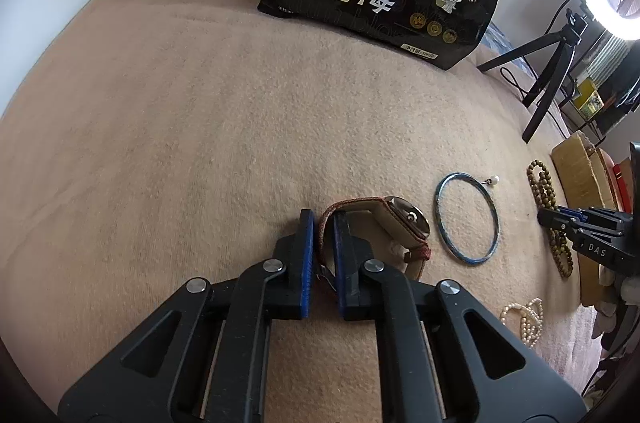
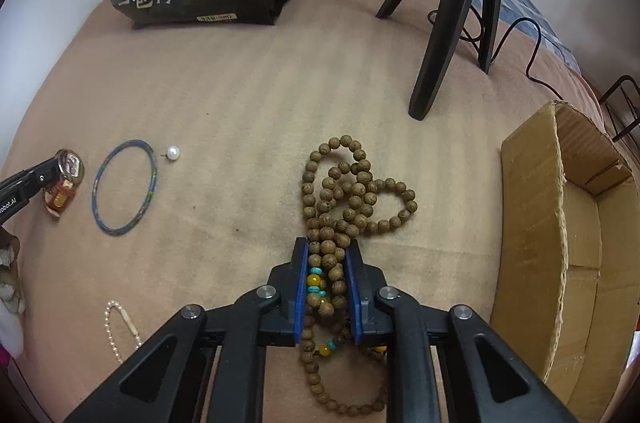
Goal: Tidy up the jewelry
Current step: 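Lift the prayer beads with the right tool while the left tool carries the watch to the box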
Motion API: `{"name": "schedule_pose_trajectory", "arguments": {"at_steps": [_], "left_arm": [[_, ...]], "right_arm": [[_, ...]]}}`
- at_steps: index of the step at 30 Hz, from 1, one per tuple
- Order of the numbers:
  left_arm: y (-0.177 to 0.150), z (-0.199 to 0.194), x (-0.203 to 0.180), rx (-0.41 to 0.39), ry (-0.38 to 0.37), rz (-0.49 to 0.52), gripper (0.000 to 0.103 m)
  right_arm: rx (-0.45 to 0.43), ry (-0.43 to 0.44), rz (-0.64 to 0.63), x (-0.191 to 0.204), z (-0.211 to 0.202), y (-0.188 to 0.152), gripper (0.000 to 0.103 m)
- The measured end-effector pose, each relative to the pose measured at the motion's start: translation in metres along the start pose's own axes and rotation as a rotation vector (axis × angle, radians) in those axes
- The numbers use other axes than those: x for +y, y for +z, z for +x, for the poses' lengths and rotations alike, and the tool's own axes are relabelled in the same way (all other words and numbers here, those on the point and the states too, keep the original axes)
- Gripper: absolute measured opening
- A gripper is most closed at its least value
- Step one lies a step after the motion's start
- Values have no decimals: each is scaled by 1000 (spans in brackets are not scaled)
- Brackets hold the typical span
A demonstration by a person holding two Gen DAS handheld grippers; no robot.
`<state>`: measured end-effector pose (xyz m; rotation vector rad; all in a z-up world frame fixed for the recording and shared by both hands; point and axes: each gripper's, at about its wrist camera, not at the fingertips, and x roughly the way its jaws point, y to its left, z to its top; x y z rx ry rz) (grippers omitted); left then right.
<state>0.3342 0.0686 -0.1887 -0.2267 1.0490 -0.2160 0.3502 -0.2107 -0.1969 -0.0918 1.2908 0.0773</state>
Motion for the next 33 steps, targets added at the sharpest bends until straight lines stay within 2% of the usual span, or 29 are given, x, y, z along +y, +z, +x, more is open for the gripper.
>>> {"name": "schedule_pose_trajectory", "arguments": {"at_steps": [2,5,10,25,33], "left_arm": [[-2,-4,0,-2,-4,-3,7],[-6,-10,-2,-7,-5,-1,7],[-14,-25,-10,-27,-10,18,7],[-24,-94,-42,-122,-31,76,6],[-31,-132,-72,-158,-80,111,6]], "right_arm": [[-11,28,13,0,-4,-3,11],[-37,81,43,-6,-17,-16,10],[-74,102,49,-5,-36,-25,10],[-228,106,3,-3,-121,-41,10],[-306,101,-19,-3,-171,-57,10]]}}
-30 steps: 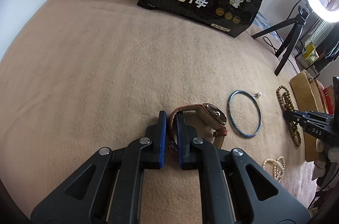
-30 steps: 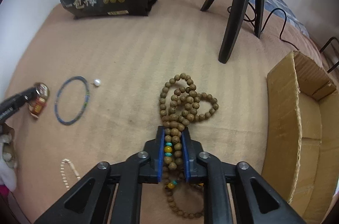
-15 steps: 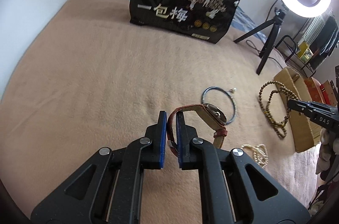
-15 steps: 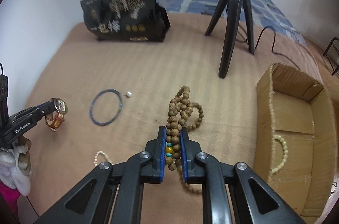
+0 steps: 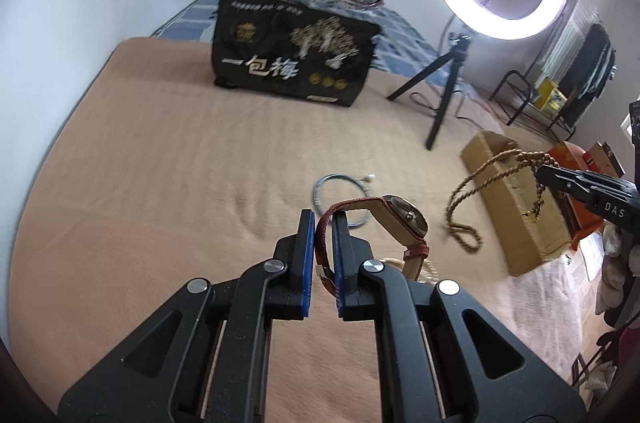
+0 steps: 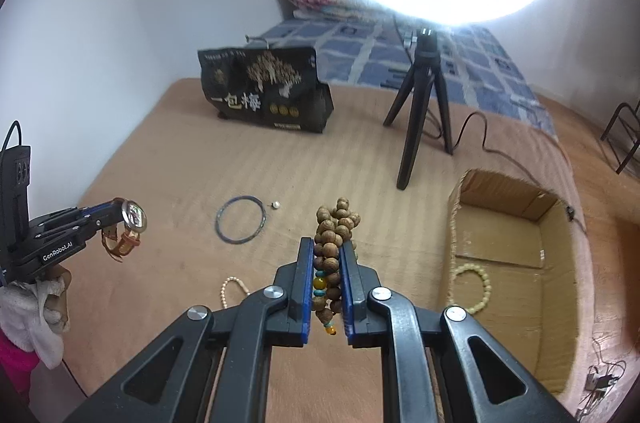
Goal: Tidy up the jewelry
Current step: 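Lift the prayer beads with the right tool while the left tool carries the watch to the box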
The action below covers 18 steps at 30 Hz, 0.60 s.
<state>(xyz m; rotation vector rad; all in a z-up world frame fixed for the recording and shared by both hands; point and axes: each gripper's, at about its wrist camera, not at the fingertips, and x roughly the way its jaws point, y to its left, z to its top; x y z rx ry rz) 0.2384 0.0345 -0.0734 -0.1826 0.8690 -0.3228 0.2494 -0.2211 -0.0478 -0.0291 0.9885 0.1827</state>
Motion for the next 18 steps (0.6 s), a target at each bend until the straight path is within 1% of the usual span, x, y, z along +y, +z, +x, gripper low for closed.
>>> {"name": "schedule_pose_trajectory", "arguments": {"at_steps": [9,18], "left_arm": [[4,-35,-47,-44,-66,58,6],[6,-57,-91,-68,-132,106,6]], "right_arm": [[-90,-30,-31,1,-63,2,10],[-184,-47,-48,-4,-122,3,10]]}}
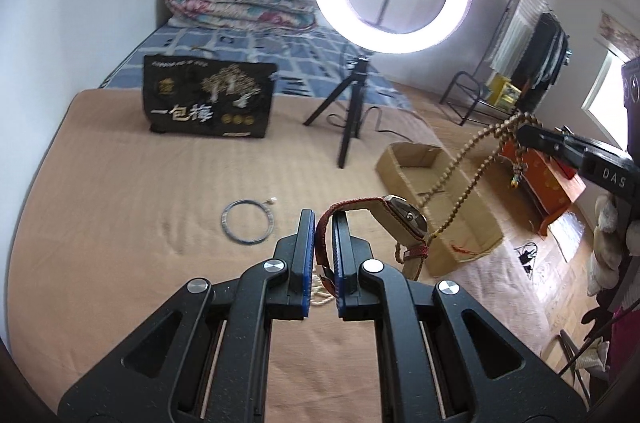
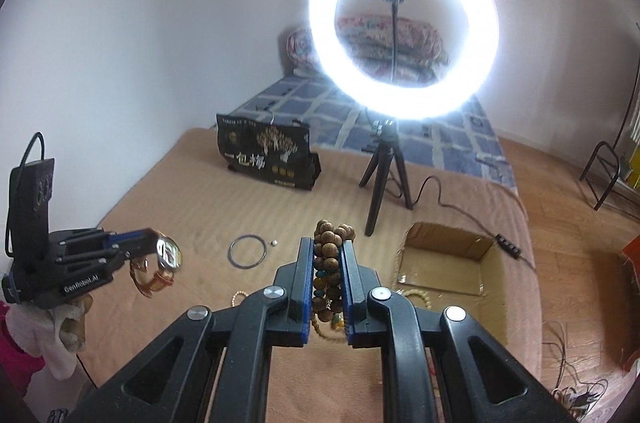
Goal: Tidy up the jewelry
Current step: 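Lift the prayer beads with the right tool while the left tool carries the watch to the box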
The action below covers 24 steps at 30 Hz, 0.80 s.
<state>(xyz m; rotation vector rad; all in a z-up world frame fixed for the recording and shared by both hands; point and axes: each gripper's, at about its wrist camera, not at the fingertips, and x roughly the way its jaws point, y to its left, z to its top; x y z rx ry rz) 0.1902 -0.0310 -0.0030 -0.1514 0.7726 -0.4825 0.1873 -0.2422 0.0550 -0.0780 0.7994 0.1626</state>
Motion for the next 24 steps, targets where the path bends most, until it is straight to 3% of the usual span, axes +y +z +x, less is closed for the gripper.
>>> {"name": "schedule_pose_trajectory", "arguments": {"at_steps": [12,24], "left_arm": [[15,15,-54,12,-90,51,6],[14,61,-115,65,-158,113,6]], "right_arm": [[-86,-59,14,-36,-49,18,10],[-75,-146,25,-88,-39,21,10]]}}
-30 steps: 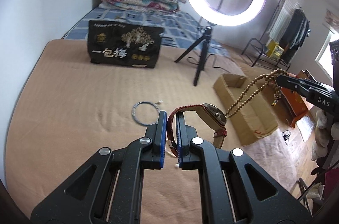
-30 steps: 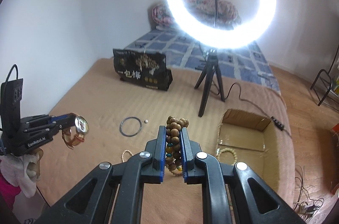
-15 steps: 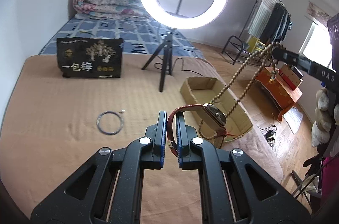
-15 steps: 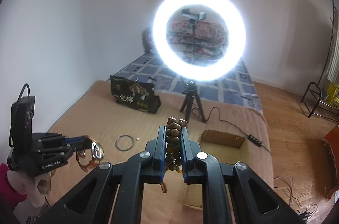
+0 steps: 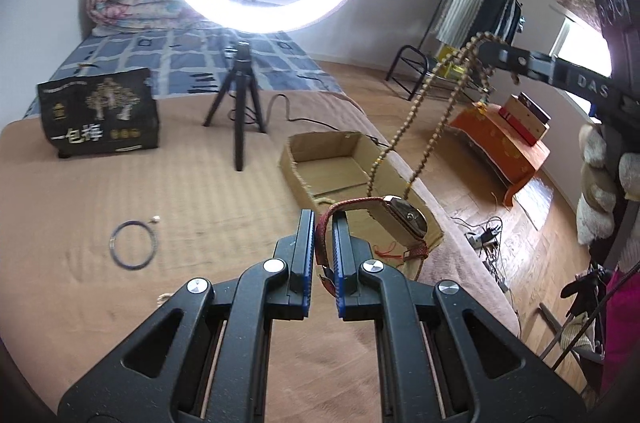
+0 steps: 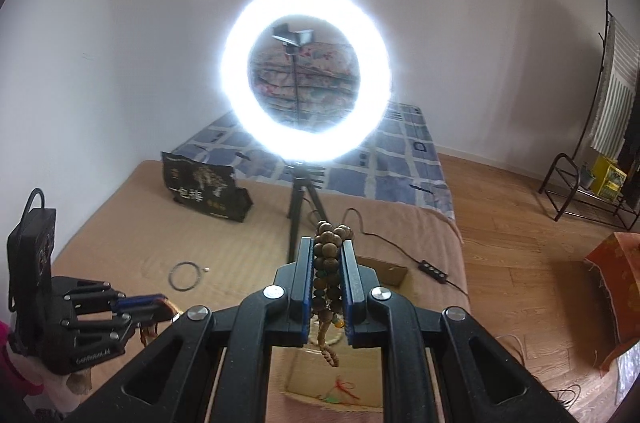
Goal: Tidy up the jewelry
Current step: 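Lift the prayer beads with the right tool while the left tool carries the watch to the box, then open the left tool dropping the watch while the right tool releases the beads into the box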
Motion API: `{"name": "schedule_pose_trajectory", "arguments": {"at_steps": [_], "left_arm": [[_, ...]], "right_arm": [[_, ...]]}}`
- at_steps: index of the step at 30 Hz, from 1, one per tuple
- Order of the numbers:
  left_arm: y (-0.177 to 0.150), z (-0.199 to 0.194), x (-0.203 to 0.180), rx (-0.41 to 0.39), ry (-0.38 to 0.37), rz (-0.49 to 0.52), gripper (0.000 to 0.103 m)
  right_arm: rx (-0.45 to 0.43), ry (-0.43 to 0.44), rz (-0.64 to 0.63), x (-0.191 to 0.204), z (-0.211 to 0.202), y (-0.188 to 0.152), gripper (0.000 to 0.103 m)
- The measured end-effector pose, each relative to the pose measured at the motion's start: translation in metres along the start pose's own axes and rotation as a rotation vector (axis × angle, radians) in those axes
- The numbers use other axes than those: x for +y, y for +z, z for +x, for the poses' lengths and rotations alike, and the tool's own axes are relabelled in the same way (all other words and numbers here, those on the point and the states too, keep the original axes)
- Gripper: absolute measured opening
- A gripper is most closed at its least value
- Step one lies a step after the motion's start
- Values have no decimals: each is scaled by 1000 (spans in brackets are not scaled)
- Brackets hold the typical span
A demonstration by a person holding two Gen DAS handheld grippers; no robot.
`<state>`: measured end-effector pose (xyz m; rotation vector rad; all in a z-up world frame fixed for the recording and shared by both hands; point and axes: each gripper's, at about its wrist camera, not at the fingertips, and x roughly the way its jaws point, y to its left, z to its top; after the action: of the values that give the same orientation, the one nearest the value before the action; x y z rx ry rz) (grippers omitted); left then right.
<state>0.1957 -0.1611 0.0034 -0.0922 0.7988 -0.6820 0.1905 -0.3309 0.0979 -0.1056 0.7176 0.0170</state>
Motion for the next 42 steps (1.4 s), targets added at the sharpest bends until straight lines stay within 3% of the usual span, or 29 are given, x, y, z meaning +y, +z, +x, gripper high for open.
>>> {"name": "schedule_pose_trajectory", "arguments": {"at_steps": [16,29,42], "left_arm": [[2,89,-35,95,-32,40,6],[-12,138,-39,167,-25,40,6],[-17,162,-36,201,-30,33,6]], "right_arm": [[46,-42,97,-71,52,-17,10],[144,-39,145,-92,107,-55,10],[245,-10,182,-93,157,-90,10]]}}
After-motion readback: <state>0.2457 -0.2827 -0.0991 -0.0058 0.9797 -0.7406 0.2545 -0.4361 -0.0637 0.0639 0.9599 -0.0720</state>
